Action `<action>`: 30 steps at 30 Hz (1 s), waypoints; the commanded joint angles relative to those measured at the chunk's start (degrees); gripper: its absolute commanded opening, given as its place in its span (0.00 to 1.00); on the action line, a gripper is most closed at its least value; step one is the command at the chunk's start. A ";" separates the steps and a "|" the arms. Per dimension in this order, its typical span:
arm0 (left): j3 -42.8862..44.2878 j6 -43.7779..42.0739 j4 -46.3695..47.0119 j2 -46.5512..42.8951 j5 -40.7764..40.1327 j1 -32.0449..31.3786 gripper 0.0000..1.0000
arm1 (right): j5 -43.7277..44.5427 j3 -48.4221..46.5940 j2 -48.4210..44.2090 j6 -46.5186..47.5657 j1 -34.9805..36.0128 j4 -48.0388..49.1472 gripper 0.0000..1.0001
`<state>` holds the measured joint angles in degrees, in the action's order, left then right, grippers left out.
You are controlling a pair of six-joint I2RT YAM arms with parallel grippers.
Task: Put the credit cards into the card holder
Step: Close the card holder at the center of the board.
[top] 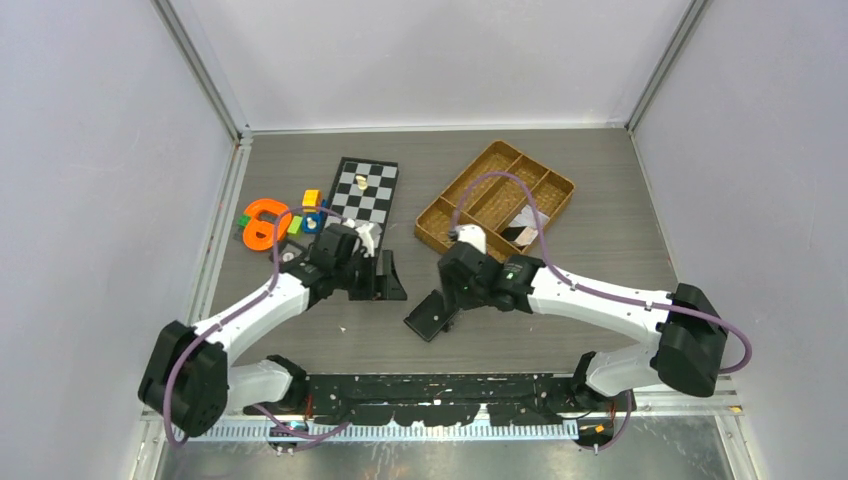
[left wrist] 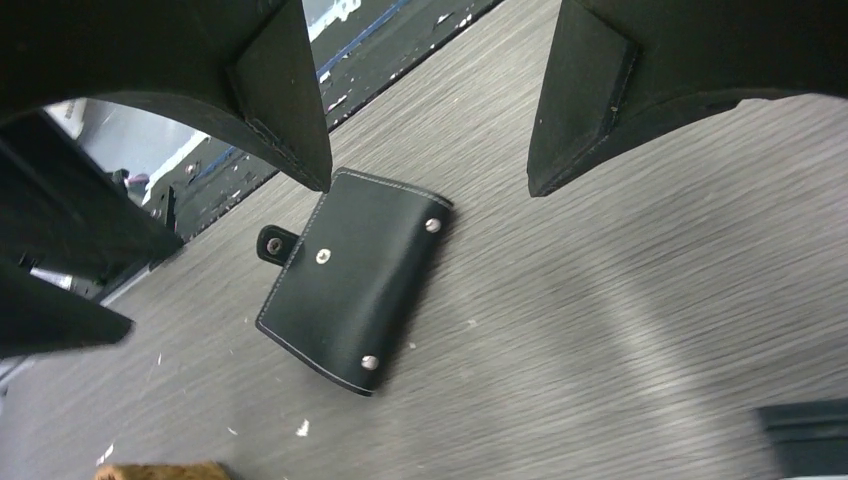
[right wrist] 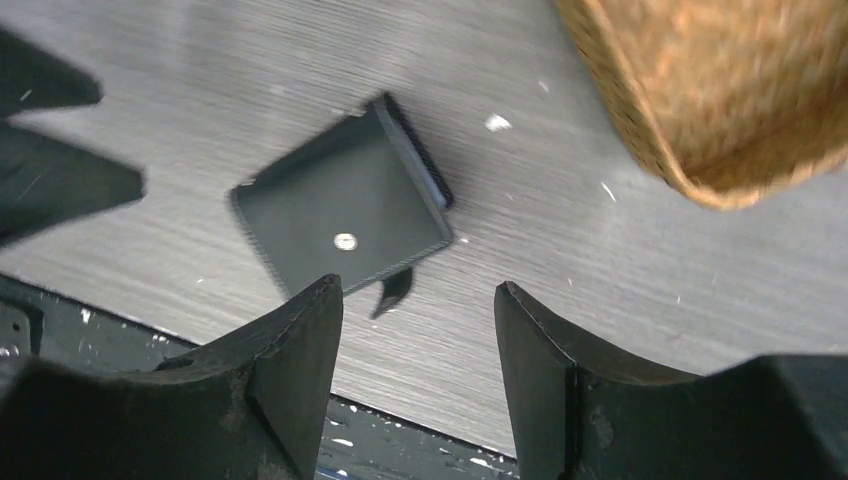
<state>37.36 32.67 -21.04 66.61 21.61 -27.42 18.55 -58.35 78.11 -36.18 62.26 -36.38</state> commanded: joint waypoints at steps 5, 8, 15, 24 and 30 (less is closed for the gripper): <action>3.08 -2.94 11.19 10.47 -0.04 -8.30 0.73 | -13.98 9.23 -3.21 -18.73 -6.89 8.90 0.59; 3.91 -4.11 11.42 13.86 -2.11 -10.36 0.74 | -14.20 10.29 -2.61 -20.92 -7.04 8.75 0.56; 3.85 -0.62 15.11 19.60 -0.28 -13.60 0.74 | -11.62 12.47 -3.08 -24.69 -7.56 6.85 0.50; 4.67 7.40 13.92 19.34 -7.93 -20.53 0.71 | -7.98 14.66 -7.73 -25.94 -8.91 2.96 0.51; 7.41 8.51 6.54 18.74 -16.50 -23.83 0.70 | -7.10 15.15 -9.07 -25.87 -8.91 0.52 0.50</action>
<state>42.24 39.22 -9.02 86.54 12.88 -49.63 8.80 -43.16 70.32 -60.84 53.45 -34.11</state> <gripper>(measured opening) 0.709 0.506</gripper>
